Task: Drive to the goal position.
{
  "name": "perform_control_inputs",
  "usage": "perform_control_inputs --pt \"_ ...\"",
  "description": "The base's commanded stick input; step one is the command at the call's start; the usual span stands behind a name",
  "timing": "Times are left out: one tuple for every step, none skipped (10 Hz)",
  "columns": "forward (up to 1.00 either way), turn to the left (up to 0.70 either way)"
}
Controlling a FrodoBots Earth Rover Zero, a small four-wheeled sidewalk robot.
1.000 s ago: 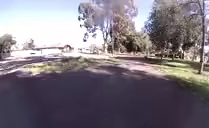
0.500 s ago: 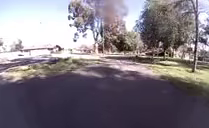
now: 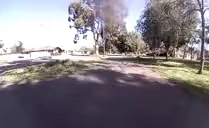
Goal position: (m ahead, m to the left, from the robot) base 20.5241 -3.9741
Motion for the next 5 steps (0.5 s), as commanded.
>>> perform_control_inputs --pt "0.7 -0.14" --pt "0.7 -0.25" --pt "0.7 -0.25" --pt "0.7 -0.16" --pt "0.7 -0.07"
